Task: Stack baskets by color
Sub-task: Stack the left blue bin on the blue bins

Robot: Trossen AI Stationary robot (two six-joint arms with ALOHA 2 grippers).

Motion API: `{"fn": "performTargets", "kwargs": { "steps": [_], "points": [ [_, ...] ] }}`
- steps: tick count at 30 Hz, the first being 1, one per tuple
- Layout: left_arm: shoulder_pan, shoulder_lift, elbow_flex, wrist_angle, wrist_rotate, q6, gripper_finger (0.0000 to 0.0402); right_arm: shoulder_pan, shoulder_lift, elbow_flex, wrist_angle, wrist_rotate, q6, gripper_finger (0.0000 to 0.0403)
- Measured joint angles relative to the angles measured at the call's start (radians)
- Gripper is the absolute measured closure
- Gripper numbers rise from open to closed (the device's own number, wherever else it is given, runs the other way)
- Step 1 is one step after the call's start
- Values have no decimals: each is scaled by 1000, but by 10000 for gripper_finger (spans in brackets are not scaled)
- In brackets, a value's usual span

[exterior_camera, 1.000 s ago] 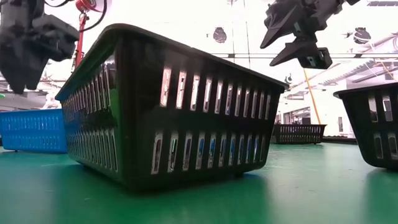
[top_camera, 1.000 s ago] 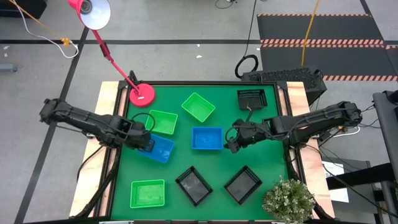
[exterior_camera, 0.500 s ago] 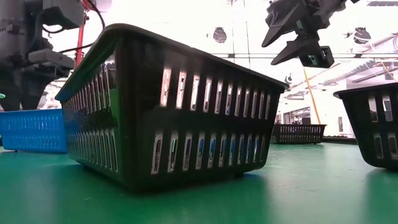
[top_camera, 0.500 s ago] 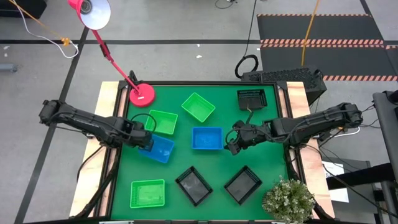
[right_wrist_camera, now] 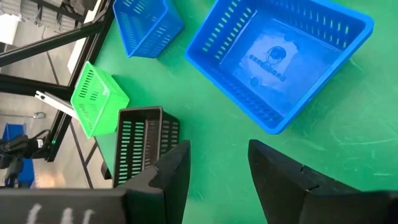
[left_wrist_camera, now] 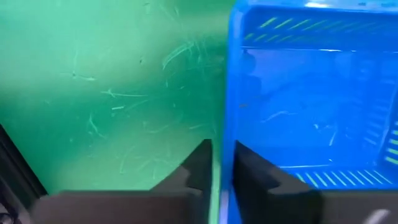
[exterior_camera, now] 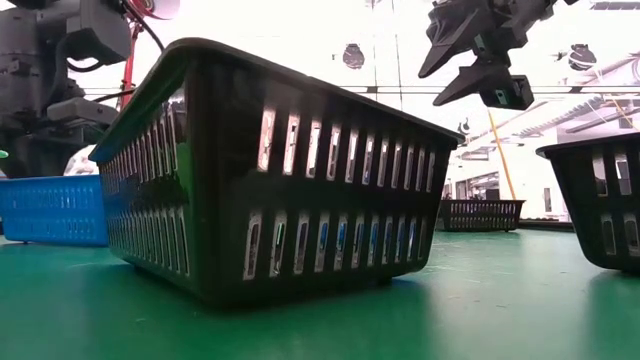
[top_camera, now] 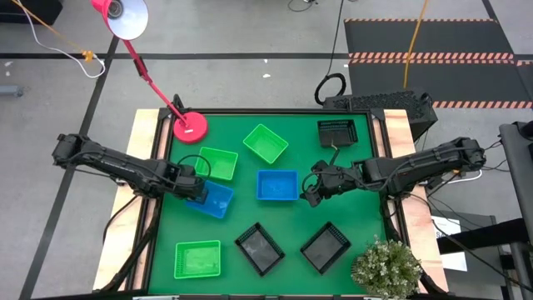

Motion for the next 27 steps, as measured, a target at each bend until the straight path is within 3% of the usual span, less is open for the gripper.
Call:
{"fn": "performTargets", "kwargs": {
  "steps": [3,12,27],
  "points": [
    [-1,0,0,15,1,14,392,0,0,0,0,0,0,248],
    [-3,0,16,57,37,23,394,0,0,0,0,0,0,248],
    [-3,0,191,19,24,42,397,0,0,0,-2,3,-11,248]
  ]
}}
